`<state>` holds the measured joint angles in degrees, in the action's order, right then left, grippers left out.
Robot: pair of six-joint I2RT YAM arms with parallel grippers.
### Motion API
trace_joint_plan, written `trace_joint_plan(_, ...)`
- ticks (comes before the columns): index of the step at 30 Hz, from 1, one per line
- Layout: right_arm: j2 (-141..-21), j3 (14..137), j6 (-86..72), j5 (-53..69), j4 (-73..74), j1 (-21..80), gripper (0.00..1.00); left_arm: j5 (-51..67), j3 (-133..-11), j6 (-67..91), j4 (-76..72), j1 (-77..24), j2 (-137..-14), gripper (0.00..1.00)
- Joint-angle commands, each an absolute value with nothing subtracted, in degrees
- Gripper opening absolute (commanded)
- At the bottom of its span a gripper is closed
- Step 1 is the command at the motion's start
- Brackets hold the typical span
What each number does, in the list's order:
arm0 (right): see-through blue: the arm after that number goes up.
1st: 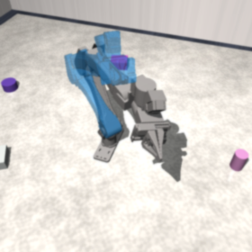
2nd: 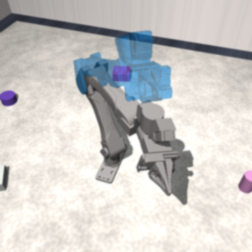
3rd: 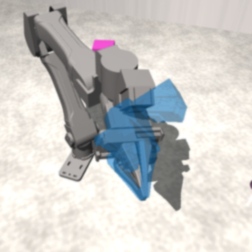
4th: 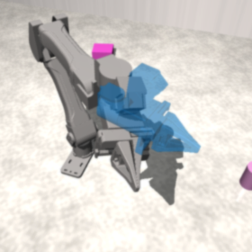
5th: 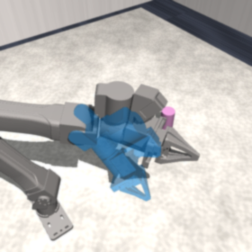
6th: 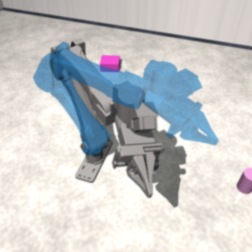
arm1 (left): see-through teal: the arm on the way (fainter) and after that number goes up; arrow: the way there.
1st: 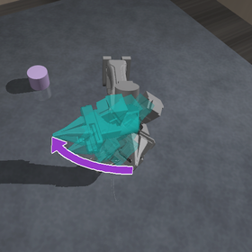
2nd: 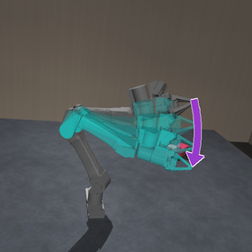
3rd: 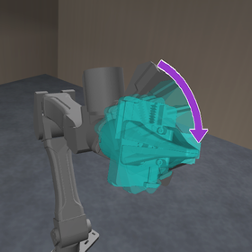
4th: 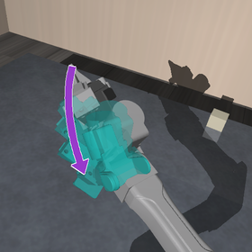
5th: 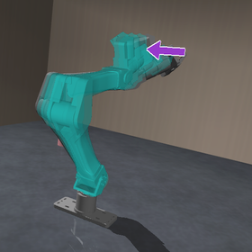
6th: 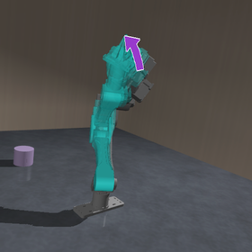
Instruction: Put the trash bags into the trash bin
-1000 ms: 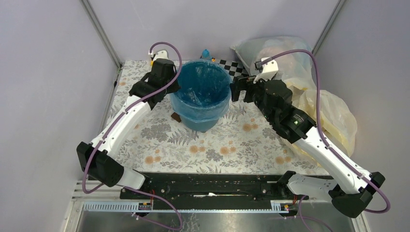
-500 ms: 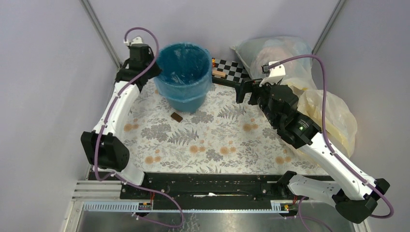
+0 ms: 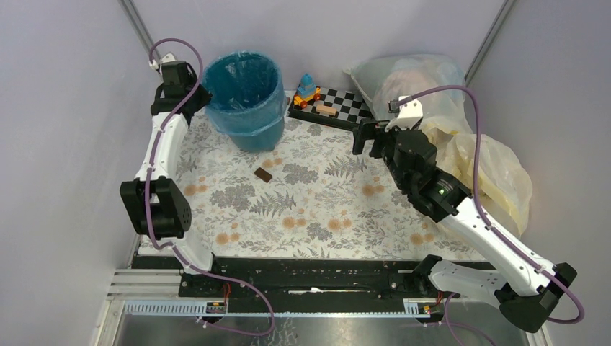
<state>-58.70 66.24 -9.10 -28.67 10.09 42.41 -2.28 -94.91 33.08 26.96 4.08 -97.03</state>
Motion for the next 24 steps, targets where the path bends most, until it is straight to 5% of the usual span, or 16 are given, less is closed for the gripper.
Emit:
trace_joint_plan(1, -56.73, 62.11, -10.11, -33.73, 4.12, 42.28, 1.00, 0.18, -98.72, 36.83, 16.84, 5.12, -98.71, 0.00)
trace_joint_plan(5, -56.83, 60.76, -11.19, -33.24, 3.75, 42.32, 1.00, -1.75, -102.00, 37.86, 16.90, 5.19, -102.30, 0.01)
trace_joint_plan(8, -57.25, 60.57, -11.86, -32.91, 4.19, 42.28, 1.00, -1.41, -103.64, 38.98, 17.01, 5.19, -104.23, 0.13)
trace_joint_plan(12, -57.75, 60.21, -12.37, -32.53, 4.30, 42.28, 1.00, 1.25, -104.26, 39.34, 16.84, 5.24, -103.79, 0.71)
trace_joint_plan(16, -58.97, 59.99, -12.77, -31.68, 4.44, 42.28, 1.00, 2.31, -101.90, 39.55, 16.83, 5.19, -99.71, 0.97)
trace_joint_plan(24, -60.38, 56.98, -12.71, -21.66, 0.67, 42.28, 1.00, 3.66, -80.23, 46.39, 7.28, 5.06, -81.04, 0.99)
